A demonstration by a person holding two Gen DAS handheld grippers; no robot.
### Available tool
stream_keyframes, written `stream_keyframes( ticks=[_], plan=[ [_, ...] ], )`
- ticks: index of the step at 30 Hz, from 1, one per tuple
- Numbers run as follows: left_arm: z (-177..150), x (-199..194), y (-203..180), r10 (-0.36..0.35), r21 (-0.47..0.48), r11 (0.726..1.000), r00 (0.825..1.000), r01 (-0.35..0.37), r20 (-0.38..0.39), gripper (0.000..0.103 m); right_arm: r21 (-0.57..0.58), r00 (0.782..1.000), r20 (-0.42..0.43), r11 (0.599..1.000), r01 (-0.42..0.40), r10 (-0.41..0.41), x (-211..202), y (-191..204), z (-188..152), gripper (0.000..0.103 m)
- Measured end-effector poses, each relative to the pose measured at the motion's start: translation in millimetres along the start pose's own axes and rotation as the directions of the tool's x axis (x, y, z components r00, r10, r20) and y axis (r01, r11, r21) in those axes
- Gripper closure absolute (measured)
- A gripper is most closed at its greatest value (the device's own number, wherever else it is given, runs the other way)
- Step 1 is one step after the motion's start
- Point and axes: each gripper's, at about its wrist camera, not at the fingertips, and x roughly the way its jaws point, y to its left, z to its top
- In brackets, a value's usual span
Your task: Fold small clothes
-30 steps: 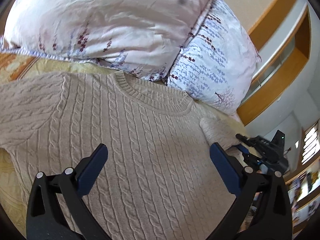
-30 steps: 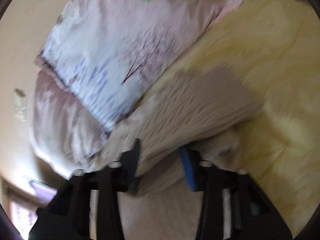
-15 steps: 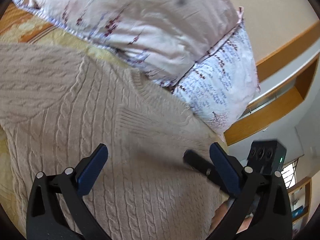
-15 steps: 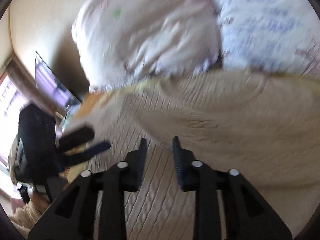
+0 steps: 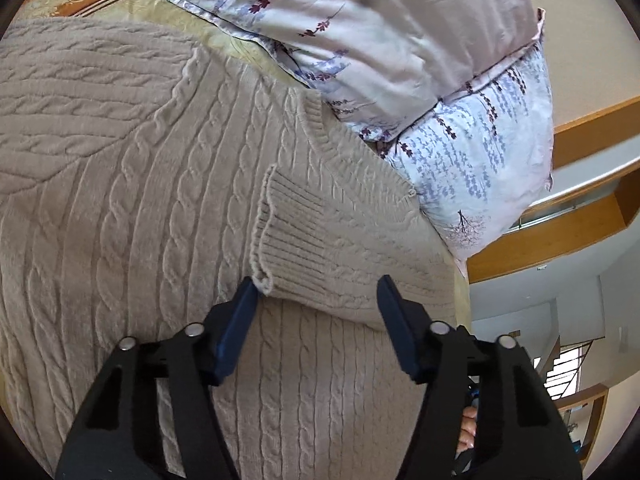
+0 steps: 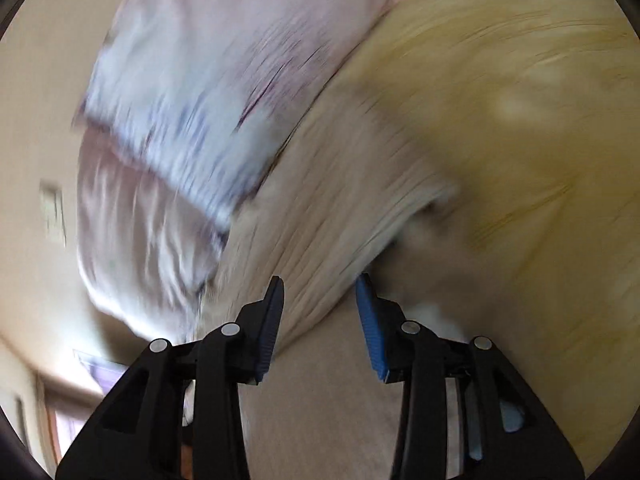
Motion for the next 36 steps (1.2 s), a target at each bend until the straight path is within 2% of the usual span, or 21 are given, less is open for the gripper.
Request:
stream_keyframes(
  ticks=[5, 6, 8, 9, 10, 11, 13, 16, 19, 21, 24, 26, 27, 28, 29, 30, 31, 32, 33, 34, 36],
  plan=[
    [12, 15, 1, 0.022, 0.003, 1.000, 1.000, -0.022, -0.018, 0.073, 0.020, 0.998, 0.054, 0.999, -0.034, 0.032, 2, -2, 5, 0.067],
    [14, 18, 1, 0.032, 0.006, 0.999, 0.999, -0.032, -0.018, 0.076, 0.030, 0.998, 0.060, 0.999, -0.032, 0.030, 3, -4, 7, 0.069],
    [20, 22, 0, 0.043, 0.017, 0.999, 0.999, -0.043, -0.015, 0.092, 0.031, 0.997, 0.071, 0.999, -0.021, 0.019, 2, -6, 8, 0.074],
    [24, 24, -1, 0.045, 0.031, 0.999, 0.999, -0.044, -0.012, 0.095, 0.024, 0.997, 0.083, 1.000, -0.011, 0.009, 1, -7, 8, 0.080],
    [27, 24, -3, 0.053, 0.045, 0.998, 0.999, -0.053, -0.004, 0.095, 0.015, 0.996, 0.091, 1.000, 0.000, -0.001, -1, -7, 7, 0.091],
    [31, 22, -5, 0.059, 0.061, 0.996, 0.998, -0.060, 0.013, 0.095, 0.002, 0.995, 0.098, 1.000, 0.005, -0.005, -3, -6, 6, 0.093],
    [38, 14, -12, 0.060, 0.110, 0.992, 0.997, -0.066, 0.052, 0.095, -0.059, 0.992, 0.124, 0.998, 0.006, 0.002, -11, 2, -1, 0.094],
    [47, 3, -14, 0.115, 0.171, 0.976, 0.987, -0.133, 0.110, 0.095, -0.117, 0.991, 0.131, 0.993, 0.033, -0.018, -13, 12, -13, 0.094],
    [47, 5, -7, 0.172, 0.189, 0.964, 0.979, -0.189, 0.107, 0.095, -0.139, 0.988, 0.130, 0.984, 0.107, -0.089, -7, 14, -22, 0.094],
    [46, 10, -2, 0.200, 0.180, 0.961, 0.977, -0.211, 0.081, 0.095, -0.168, 0.975, 0.156, 0.968, 0.185, -0.159, -3, 16, -26, 0.094],
    [39, 11, 1, 0.232, 0.190, 0.951, 0.969, -0.245, 0.087, 0.091, -0.194, 0.961, 0.176, 0.949, 0.247, -0.214, 0, 19, -29, 0.094],
    [37, 8, -1, 0.252, 0.202, 0.942, 0.963, -0.267, 0.097, 0.082, -0.217, 0.950, 0.193, 0.933, 0.287, -0.247, 0, 24, -32, 0.093],
    [35, 3, -2, 0.250, 0.203, 0.943, 0.963, -0.265, 0.097, 0.078, -0.224, 0.940, 0.210, 0.922, 0.314, -0.269, -2, 27, -35, 0.084],
    [33, -2, -2, 0.242, 0.202, 0.945, 0.965, -0.258, 0.101, 0.067, -0.227, 0.933, 0.225, 0.916, 0.331, -0.281, -5, 28, -37, 0.074],
    [30, -9, -1, 0.231, 0.203, 0.947, 0.967, -0.249, 0.109, 0.056, -0.230, 0.929, 0.237, 0.912, 0.339, -0.285, -8, 29, -39, 0.069],
    [26, -22, 1, 0.221, 0.204, 0.948, 0.967, -0.244, 0.127, 0.051, -0.228, 0.925, 0.253, 0.911, 0.343, -0.285, -14, 30, -42, 0.058],
    [22, -34, 3, 0.214, 0.203, 0.949, 0.966, -0.241, 0.145, 0.043, -0.225, 0.920, 0.271, 0.910, 0.348, -0.284, -18, 31, -45, 0.051],
    [19, -47, 6, 0.204, 0.199, 0.951, 0.965, -0.235, 0.165, 0.039, -0.225, 0.914, 0.285, 0.907, 0.356, -0.288, -21, 33, -47, 0.049],
    [15, -66, 13, 0.192, 0.183, 0.957, 0.962, -0.227, 0.192, 0.037, -0.226, 0.902, 0.315, 0.900, 0.373, -0.294, -26, 36, -50, 0.041],
    [12, -80, 20, 0.185, 0.165, 0.961, 0.959, -0.223, 0.214, 0.035, -0.231, 0.899, 0.329, 0.898, 0.374, -0.289, -28, 38, -52, 0.035],
    [7, -115, 41, 0.191, 0.109, 0.968, 0.944, -0.227, 0.270, 0.035, -0.272, 0.910, 0.337, 0.901, 0.339, -0.240, -31, 44, -57, 0.032]
  ],
)
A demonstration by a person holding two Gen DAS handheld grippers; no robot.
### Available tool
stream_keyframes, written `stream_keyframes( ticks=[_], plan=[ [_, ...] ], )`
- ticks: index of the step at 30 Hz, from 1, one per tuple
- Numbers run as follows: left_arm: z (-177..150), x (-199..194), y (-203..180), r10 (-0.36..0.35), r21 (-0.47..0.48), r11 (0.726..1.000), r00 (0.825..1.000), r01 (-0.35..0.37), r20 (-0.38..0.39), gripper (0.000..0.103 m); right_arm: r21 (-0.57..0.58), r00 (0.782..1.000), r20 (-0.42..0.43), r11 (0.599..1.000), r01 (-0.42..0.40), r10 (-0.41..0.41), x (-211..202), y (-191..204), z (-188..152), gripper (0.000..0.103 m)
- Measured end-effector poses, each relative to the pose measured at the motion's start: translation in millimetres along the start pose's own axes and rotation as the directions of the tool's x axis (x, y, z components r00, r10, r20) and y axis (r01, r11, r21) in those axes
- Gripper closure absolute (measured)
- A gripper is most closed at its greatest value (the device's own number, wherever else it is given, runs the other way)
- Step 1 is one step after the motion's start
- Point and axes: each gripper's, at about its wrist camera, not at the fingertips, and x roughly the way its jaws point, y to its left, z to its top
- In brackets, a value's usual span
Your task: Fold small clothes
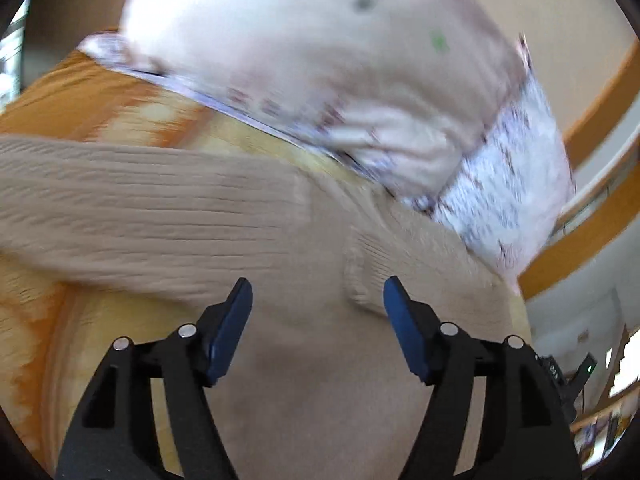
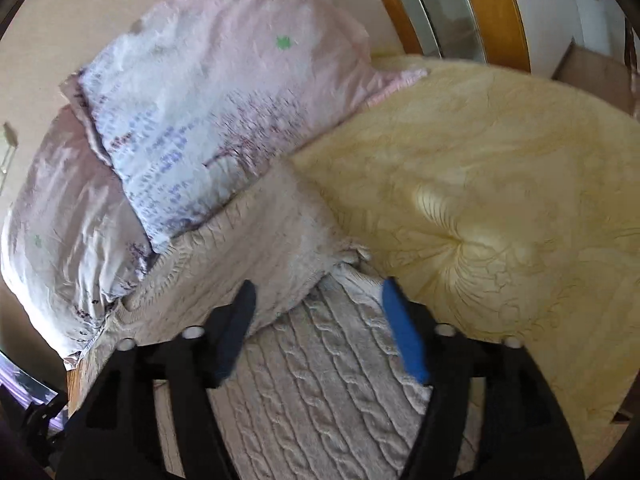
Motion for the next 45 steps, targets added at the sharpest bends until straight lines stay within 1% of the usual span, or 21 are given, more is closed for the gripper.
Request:
stream_keyframes(
  ticks=[2, 3, 4, 6, 7, 8, 10, 12, 14, 19, 21, 24, 26, 27, 28, 30, 33, 35, 39, 42, 45],
  plan=[
    [-1, -28, 33, 0.043, -0.081, 0.996, 0.998, -0.039, 0.052, 0.035, -0.037, 0.998, -0.011, 0.997, -0.070, 0.069, 0, 9, -2, 0.028],
    [-1, -37, 47, 0.057, -0.115, 0.992, 0.996, -0.048, 0.070, 0.035, -0.068, 0.992, -0.029, 0.990, -0.122, 0.121, 2, 16, -4, 0.025],
    [-1, -46, 63, 0.082, -0.156, 0.985, 0.993, -0.068, 0.085, 0.035, -0.083, 0.989, -0.041, 0.985, -0.148, 0.145, 4, 20, -5, 0.025],
    [-1, -56, 93, 0.134, -0.250, 0.962, 0.987, -0.107, 0.092, 0.038, -0.110, 0.978, -0.079, 0.973, -0.201, 0.193, 11, 30, -9, 0.025],
    [-2, -59, 106, 0.137, -0.291, 0.951, 0.986, -0.105, 0.095, 0.041, -0.112, 0.974, -0.094, 0.970, -0.216, 0.206, 13, 32, -11, 0.025],
    [-2, -62, 123, 0.137, -0.354, 0.931, 0.986, -0.094, 0.099, 0.045, -0.112, 0.970, -0.109, 0.967, -0.230, 0.218, 16, 34, -12, 0.025],
    [-1, -65, 143, 0.146, -0.431, 0.898, 0.983, -0.085, 0.110, 0.048, -0.106, 0.961, -0.146, 0.962, -0.250, 0.233, 20, 37, -16, 0.025],
    [-1, -67, 161, 0.150, -0.495, 0.866, 0.980, -0.065, 0.133, 0.054, -0.105, 0.956, -0.169, 0.960, -0.260, 0.241, 22, 39, -19, 0.025],
    [2, -68, 173, 0.140, -0.534, 0.845, 0.977, -0.034, 0.159, 0.056, -0.112, 0.956, -0.169, 0.959, -0.260, 0.240, 21, 39, -18, 0.025],
    [11, -69, 198, 0.134, -0.636, 0.771, 0.968, 0.034, 0.213, 0.057, -0.099, 0.951, -0.190, 0.959, -0.267, 0.245, 22, 38, -22, 0.023],
    [15, -70, 205, 0.135, -0.657, 0.752, 0.965, 0.049, 0.227, 0.060, -0.102, 0.948, -0.195, 0.956, -0.274, 0.251, 23, 38, -22, 0.023],
    [15, -71, 216, 0.141, -0.685, 0.725, 0.962, 0.062, 0.236, 0.069, -0.109, 0.944, -0.202, 0.952, -0.285, 0.259, 23, 40, -23, 0.023],
    [16, -72, 220, 0.146, -0.697, 0.714, 0.962, 0.059, 0.232, 0.081, -0.105, 0.942, -0.207, 0.951, -0.292, 0.266, 24, 39, -23, 0.023],
    [17, -73, 222, 0.152, -0.699, 0.713, 0.962, 0.051, 0.225, 0.087, -0.102, 0.940, -0.209, 0.950, -0.296, 0.271, 25, 39, -23, 0.023],
    [18, -73, 221, 0.152, -0.699, 0.714, 0.962, 0.052, 0.226, 0.098, -0.098, 0.938, -0.211, 0.949, -0.301, 0.276, 25, 38, -23, 0.023],
    [24, -78, 212, 0.144, -0.678, 0.732, 0.956, 0.070, 0.254, 0.097, -0.093, 0.934, -0.213, 0.946, -0.311, 0.286, 25, 38, -22, 0.023],
    [38, -87, 187, 0.132, -0.617, 0.782, 0.943, 0.091, 0.306, 0.097, -0.092, 0.929, -0.213, 0.941, -0.326, 0.302, 24, 37, -23, 0.023],
    [48, -89, 167, 0.092, -0.580, 0.805, 0.938, 0.127, 0.334, 0.098, -0.091, 0.927, -0.213, 0.938, -0.335, 0.310, 24, 37, -23, 0.023],
    [69, -79, 105, -0.009, -0.449, 0.876, 0.937, 0.176, 0.350, 0.098, -0.088, 0.921, -0.210, 0.932, -0.351, 0.327, 24, 37, -22, 0.023],
    [74, -59, 50, -0.103, -0.336, 0.918, 0.943, 0.213, 0.317, 0.098, -0.084, 0.919, -0.205, 0.930, -0.359, 0.336, 23, 36, -22, 0.023],
    [68, -30, -3, -0.203, -0.246, 0.932, 0.947, 0.265, 0.251, 0.098, -0.077, 0.916, -0.201, 0.926, -0.369, 0.348, 22, 35, -22, 0.023]
  ],
)
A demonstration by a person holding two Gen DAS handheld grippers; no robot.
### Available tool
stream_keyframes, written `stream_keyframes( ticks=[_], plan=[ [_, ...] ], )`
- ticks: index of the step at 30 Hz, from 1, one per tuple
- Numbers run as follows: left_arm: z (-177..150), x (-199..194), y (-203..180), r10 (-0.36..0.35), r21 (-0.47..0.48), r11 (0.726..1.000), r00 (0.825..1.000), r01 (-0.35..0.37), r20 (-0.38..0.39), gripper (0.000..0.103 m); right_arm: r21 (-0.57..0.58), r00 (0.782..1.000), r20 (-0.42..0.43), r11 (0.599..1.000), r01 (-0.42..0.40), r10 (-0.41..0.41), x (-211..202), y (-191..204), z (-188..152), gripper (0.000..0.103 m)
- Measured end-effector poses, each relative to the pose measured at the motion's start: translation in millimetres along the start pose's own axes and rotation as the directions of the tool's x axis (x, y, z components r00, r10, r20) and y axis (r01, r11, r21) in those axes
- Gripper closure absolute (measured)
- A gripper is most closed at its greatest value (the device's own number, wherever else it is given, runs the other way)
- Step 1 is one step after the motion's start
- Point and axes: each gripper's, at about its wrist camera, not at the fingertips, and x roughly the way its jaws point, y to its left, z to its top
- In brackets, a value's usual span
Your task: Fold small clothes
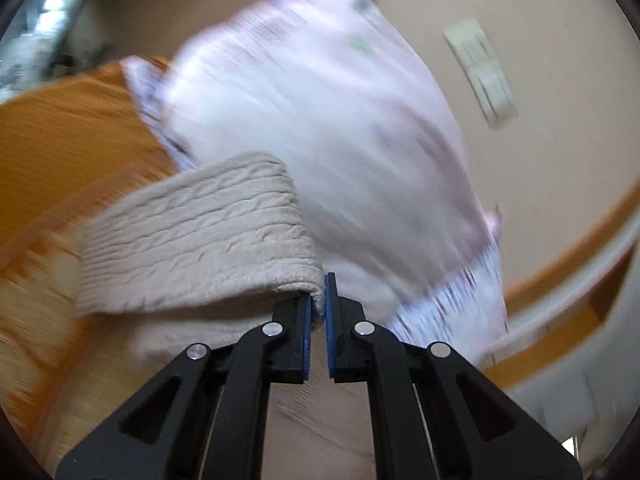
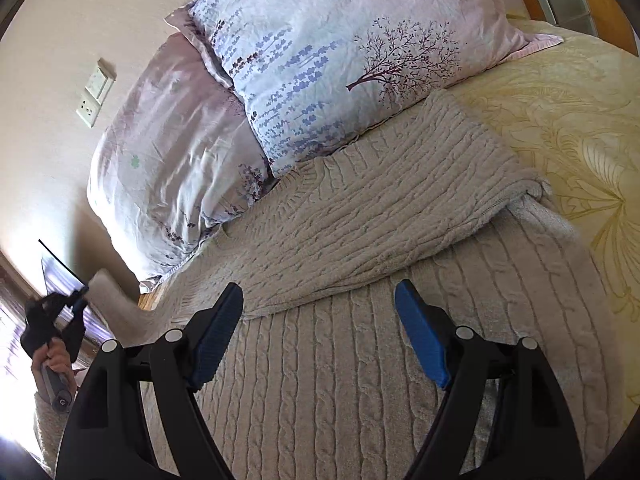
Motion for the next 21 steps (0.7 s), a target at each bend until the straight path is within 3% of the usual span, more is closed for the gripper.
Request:
stream_keyframes(
  ticks=[5, 9, 12, 14, 17, 21],
  plan=[
    [-68, 66, -45, -0.065, 0.075, 0.994, 0.980, 0.080, -0.188, 0.098, 0.016, 1.000, -0.014, 1.000, -0.011, 0.011, 0, -3, 2, 0.023],
    [-137, 120, -55, -0.013, 0.125, 0.990, 0.931, 0.062, -0.364, 0.097, 0.000, 0.999, -0.042, 1.000, -0.002, 0.002, -7, -1, 4, 0.023],
    [-163, 130, -49, 0.034, 0.156, 0.987, 0.904, 0.037, -0.425, 0.080, -0.065, 0.998, -0.058, 0.998, 0.007, -0.011, -17, 9, 12, 0.023],
    [-163, 121, -43, 0.012, 0.140, 0.989, 0.898, 0.056, -0.440, 0.062, -0.153, 0.998, -0.067, 0.988, -0.005, -0.005, -24, 26, 21, 0.023],
    [-149, 92, -31, -0.021, 0.132, 0.988, 0.917, 0.080, -0.398, 0.055, -0.306, 0.997, -0.076, 0.951, -0.040, 0.018, -26, 58, 29, 0.023],
    [-113, 52, -9, 0.015, 0.153, 0.988, 0.961, 0.029, -0.276, 0.055, -0.538, 0.987, -0.140, 0.831, -0.142, 0.078, -3, 123, 24, 0.026]
  ],
)
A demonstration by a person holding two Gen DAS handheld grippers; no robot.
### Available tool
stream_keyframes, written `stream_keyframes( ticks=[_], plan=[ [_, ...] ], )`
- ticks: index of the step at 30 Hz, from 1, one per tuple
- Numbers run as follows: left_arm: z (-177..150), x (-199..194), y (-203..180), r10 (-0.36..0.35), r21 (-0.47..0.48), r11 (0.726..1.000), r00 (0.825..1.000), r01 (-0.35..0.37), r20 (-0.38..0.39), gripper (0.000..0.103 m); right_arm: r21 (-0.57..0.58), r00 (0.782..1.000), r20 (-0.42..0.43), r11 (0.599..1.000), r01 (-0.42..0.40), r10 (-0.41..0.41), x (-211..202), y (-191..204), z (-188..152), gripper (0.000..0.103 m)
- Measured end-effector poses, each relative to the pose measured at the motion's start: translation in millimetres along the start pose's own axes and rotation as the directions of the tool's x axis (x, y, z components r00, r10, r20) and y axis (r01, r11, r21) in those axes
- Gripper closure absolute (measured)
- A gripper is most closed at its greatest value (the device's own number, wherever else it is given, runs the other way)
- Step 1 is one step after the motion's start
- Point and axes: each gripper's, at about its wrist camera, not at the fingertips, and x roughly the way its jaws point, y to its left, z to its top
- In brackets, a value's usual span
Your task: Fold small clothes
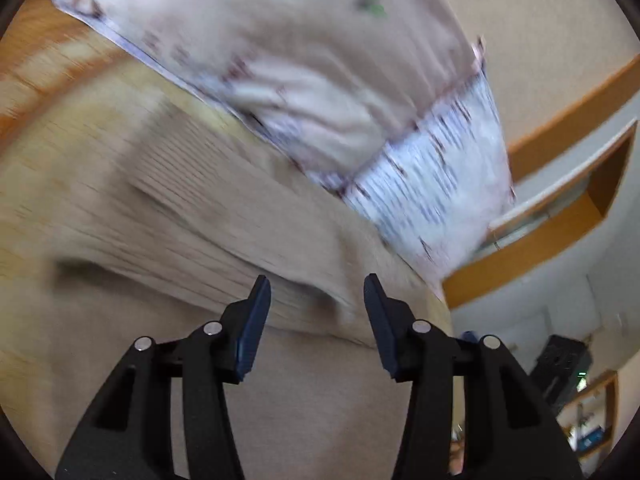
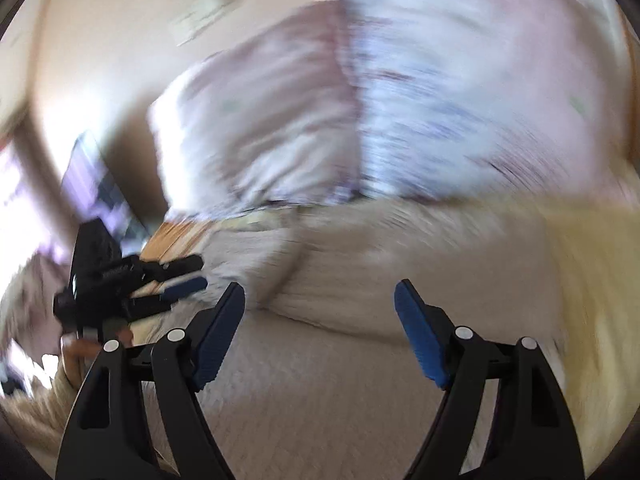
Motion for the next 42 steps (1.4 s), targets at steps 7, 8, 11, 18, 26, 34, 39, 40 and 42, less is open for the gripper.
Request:
stream_keyframes(
  ticks=[7, 8, 11, 18, 26, 34, 39, 40, 42],
  plan=[
    [16, -11, 44, 0.119, -0.096, 0.989, 0.993, -0.117, 0.011, 0.058, -0.262, 0.986, -0.146, 0.957, -0.122, 0.085, 101, 85, 18, 0.053],
    [15, -9, 49, 0.125, -0.108, 0.986, 0.992, -0.124, 0.002, 0.060, -0.280, 0.983, -0.163, 0.952, -0.124, 0.080, 113, 93, 17, 0.054],
    [13, -7, 62, 0.124, -0.136, 0.983, 0.992, -0.123, -0.003, 0.067, -0.332, 0.977, -0.208, 0.936, -0.120, 0.051, 146, 112, 12, 0.060],
    [12, -11, 66, 0.107, -0.129, 0.986, 0.994, -0.106, 0.000, 0.067, -0.413, 0.966, -0.249, 0.910, -0.037, -0.074, 193, 125, -3, 0.066],
    [12, -10, 66, 0.109, -0.125, 0.986, 0.994, -0.108, -0.001, 0.067, -0.227, 0.990, -0.133, 0.974, 0.007, -0.038, 165, 89, 12, 0.098],
    [13, -8, 64, 0.113, -0.110, 0.987, 0.994, -0.113, -0.005, 0.059, 0.246, 0.983, 0.085, 0.960, 0.136, -0.161, 46, -15, -2, 0.098],
    [13, -6, 57, 0.110, -0.078, 0.991, 0.994, -0.110, -0.009, 0.049, 0.395, 0.973, -0.052, 0.890, 0.227, -0.226, 15, -68, -51, 0.097],
    [13, -6, 56, 0.107, -0.075, 0.991, 0.994, -0.108, -0.010, 0.047, 0.427, 0.973, -0.063, 0.876, 0.226, -0.220, 9, -76, -54, 0.094],
    [13, -6, 57, 0.101, -0.075, 0.992, 0.995, -0.102, -0.012, 0.045, 0.503, 0.979, -0.042, 0.843, 0.192, -0.198, -5, -94, -52, 0.072]
  ],
)
